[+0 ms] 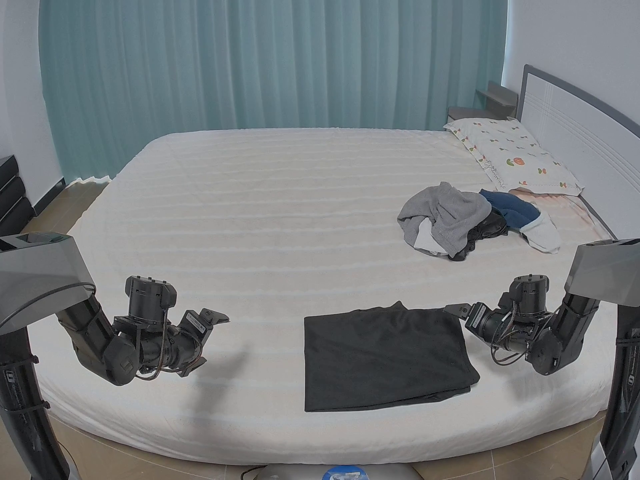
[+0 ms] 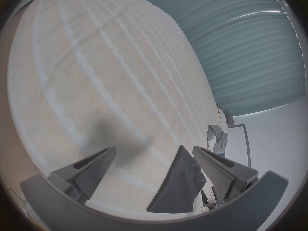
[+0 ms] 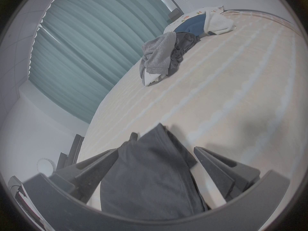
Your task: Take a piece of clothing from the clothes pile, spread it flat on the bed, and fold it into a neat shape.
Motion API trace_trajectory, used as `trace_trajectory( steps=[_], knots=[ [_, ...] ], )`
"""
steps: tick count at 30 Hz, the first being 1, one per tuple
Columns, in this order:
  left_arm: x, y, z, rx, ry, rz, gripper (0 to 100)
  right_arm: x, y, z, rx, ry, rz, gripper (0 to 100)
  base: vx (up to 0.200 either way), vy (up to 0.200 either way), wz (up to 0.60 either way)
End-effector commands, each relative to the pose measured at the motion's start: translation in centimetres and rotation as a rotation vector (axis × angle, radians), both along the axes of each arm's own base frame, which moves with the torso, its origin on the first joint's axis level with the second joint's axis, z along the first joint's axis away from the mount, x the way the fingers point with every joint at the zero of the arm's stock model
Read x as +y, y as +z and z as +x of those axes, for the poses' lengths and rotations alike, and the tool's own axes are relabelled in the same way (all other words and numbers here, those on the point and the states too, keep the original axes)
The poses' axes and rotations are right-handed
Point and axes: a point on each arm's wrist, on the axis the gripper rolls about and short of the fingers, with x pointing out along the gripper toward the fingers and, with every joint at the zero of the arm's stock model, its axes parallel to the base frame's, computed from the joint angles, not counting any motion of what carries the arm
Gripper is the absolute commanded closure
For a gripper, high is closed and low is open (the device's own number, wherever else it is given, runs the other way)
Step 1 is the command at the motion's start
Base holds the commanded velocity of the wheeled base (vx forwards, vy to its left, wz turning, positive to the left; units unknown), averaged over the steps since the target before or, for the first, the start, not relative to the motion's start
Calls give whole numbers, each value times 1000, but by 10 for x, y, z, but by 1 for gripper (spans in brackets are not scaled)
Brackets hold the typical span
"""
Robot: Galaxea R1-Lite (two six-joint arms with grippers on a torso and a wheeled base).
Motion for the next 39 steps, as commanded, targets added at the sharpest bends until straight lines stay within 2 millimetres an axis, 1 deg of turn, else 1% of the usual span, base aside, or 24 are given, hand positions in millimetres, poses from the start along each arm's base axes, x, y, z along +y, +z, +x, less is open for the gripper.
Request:
trace_trajectory(
  steps=[1,8,12,13,16,22,27,31,36,39],
  knots=[
    [0,-1,-1,4,-2,2,0,-2,-18,15,8,-4,6,0,0,0,0],
    [-1,-2,-1,4,-6,5,0,-7,-21,17,16,10,28,0,0,0,0],
    [-1,-2,-1,4,-6,5,0,-5,-20,20,29,9,104,0,0,0,0],
    [-1,-2,-1,4,-5,6,0,-5,-20,20,28,9,106,100,0,0,0],
    [-1,-2,-1,4,-5,6,0,-4,-23,20,37,7,107,100,0,0,0],
    [-1,-2,-1,4,-5,6,0,-5,-22,21,31,2,108,100,0,0,0],
    [-1,-2,-1,7,-4,7,0,-18,-19,22,23,-41,115,100,0,0,0],
    [-1,-2,-1,6,-5,9,0,-19,-23,22,36,-47,117,100,0,0,0],
    [-1,-2,-1,6,-5,9,0,-19,-23,23,32,-47,118,100,0,0,0],
    [-1,-2,-1,7,-4,11,0,-20,-27,23,42,-52,117,100,0,0,0]
  ],
)
